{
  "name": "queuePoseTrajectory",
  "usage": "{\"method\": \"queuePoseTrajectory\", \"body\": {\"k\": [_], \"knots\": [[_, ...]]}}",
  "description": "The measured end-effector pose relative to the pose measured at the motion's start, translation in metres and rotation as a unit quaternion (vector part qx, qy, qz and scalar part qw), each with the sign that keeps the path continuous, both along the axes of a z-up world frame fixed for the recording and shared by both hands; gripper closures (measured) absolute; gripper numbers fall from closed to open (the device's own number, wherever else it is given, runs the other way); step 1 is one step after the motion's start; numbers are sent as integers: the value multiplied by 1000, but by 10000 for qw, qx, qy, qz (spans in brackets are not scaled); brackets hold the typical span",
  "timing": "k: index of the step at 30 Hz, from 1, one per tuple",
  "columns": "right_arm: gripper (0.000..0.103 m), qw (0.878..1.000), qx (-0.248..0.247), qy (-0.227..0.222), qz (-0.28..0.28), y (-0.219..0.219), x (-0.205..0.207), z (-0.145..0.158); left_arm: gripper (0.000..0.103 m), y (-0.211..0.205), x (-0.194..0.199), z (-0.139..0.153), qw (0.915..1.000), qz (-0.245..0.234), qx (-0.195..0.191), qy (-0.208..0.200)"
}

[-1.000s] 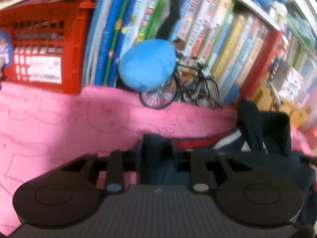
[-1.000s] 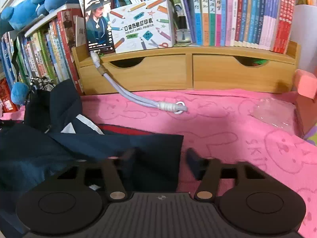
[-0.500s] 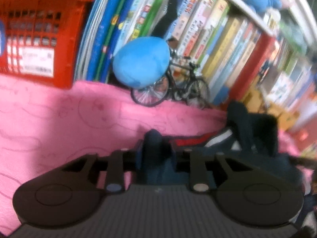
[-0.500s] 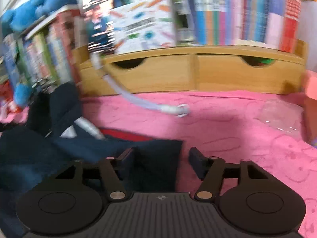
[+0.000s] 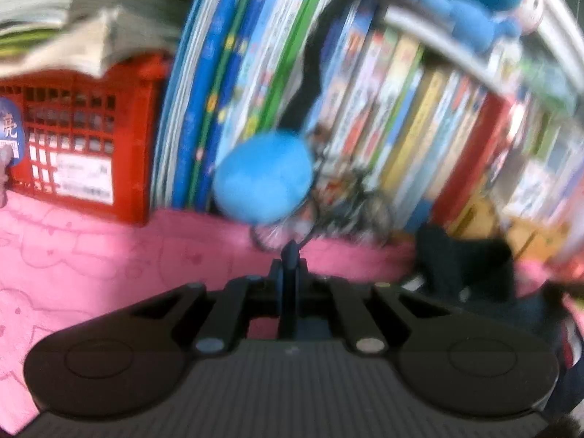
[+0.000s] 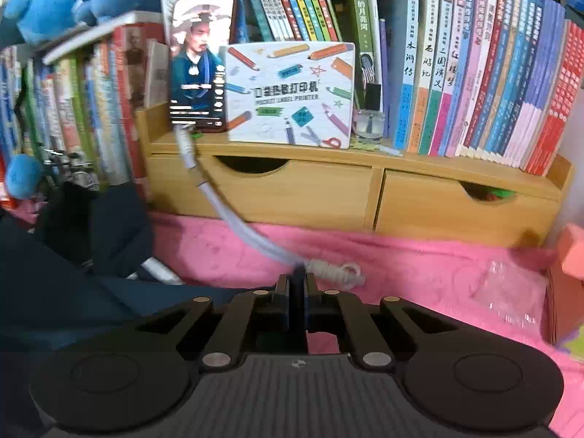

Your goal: Fold clothes

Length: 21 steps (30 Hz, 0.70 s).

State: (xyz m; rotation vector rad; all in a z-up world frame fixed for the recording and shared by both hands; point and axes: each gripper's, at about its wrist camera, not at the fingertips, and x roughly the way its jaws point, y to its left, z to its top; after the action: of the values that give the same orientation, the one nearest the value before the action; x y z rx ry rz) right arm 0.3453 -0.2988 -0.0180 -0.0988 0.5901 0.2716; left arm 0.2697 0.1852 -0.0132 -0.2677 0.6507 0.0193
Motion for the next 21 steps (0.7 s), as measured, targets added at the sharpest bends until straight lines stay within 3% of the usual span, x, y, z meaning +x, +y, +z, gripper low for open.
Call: {"method": "queuePoseTrajectory", "body": {"k": [1,4,7,8,11,15,18,21], "knots": [[100,9996,-140,-17,-260,2,8,-4,93,-2,-1,-5,9998,41,147,85],[98,9946,-214,464,-900,-6,26,-18,88,-6,-11,-3,9990,217,347,159],[87,9959,-141,203,-869,-11,1,-10,87,-11,-38,17,9959,161,886,-103],[77,9968,-76,145,-780,-13,-10,-3,85,-14,-48,25,9935,124,1107,-222],[54,9986,120,-27,-512,-20,-44,16,81,-22,-85,45,9940,-84,952,-526],[49,9978,549,-170,-315,-30,-95,39,77,-52,-132,54,9929,-644,688,-729],[48,9964,789,-190,-251,-34,-131,50,74,-78,-159,43,9903,-905,939,-475],[44,9973,709,-186,-82,-26,-171,49,74,-82,-170,18,9903,-606,1253,-3]]}}
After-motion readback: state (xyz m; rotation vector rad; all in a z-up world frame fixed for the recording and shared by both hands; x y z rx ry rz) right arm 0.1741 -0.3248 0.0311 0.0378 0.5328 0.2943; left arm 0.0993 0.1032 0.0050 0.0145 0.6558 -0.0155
